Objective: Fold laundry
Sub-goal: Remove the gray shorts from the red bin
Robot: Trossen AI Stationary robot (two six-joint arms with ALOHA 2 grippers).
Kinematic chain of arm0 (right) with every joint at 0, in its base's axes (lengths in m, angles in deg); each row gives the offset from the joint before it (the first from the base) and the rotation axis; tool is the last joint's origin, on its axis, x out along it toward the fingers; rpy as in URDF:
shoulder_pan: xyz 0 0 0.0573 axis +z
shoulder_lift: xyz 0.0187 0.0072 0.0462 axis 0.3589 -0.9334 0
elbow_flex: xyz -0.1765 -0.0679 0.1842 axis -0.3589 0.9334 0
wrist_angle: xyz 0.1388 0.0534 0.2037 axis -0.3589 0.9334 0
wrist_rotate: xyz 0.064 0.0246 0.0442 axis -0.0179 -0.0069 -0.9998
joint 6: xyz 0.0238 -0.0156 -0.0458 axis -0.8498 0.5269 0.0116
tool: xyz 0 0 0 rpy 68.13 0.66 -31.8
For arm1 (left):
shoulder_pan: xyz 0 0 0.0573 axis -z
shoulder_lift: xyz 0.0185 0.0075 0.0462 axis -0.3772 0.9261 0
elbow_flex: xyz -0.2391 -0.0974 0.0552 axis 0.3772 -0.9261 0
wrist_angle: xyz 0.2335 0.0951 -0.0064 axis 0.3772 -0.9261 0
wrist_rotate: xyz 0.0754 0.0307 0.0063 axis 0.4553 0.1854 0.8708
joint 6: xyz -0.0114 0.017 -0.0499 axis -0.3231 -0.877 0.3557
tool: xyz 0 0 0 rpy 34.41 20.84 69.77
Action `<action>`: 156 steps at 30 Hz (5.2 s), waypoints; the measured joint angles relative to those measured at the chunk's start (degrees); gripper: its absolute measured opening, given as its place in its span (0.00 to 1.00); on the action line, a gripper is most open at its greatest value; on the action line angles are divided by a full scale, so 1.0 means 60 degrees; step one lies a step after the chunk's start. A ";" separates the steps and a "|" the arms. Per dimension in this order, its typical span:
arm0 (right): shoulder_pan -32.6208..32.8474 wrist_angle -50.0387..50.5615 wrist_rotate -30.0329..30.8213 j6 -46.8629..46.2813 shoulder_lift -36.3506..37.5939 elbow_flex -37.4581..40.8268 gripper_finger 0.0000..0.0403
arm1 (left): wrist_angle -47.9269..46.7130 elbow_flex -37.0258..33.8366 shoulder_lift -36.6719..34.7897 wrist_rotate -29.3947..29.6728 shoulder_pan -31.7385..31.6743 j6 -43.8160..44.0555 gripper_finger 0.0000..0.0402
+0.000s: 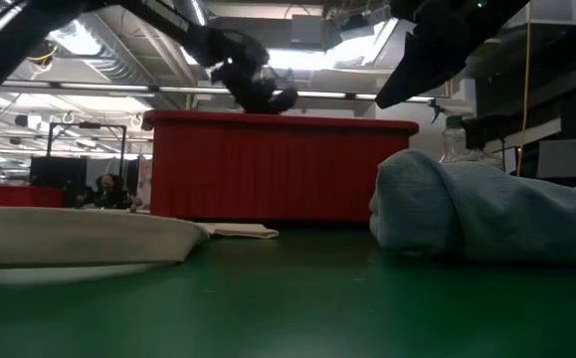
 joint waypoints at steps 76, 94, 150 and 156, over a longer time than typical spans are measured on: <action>-0.8126 -0.2166 -0.4982 0.1121 -0.0861 -0.1810 0.40 | 0.0412 0.0033 -0.4528 0.0036 0.2049 0.0087 0.00; -0.8291 -0.3753 -0.8357 0.0611 -0.1076 -0.1819 0.22 | 0.0411 0.0033 -0.4532 0.0113 0.2227 0.0004 0.00; -0.8298 -0.2924 -1.1905 -0.2117 -0.0769 -0.7129 0.04 | -0.6351 0.0033 -0.6146 -0.0621 0.2448 -0.1814 0.39; -0.8298 -0.2929 -1.1905 -0.2117 -0.0769 -0.7129 0.04 | -0.9250 0.0032 -0.6097 -0.0434 0.3171 -0.1665 0.39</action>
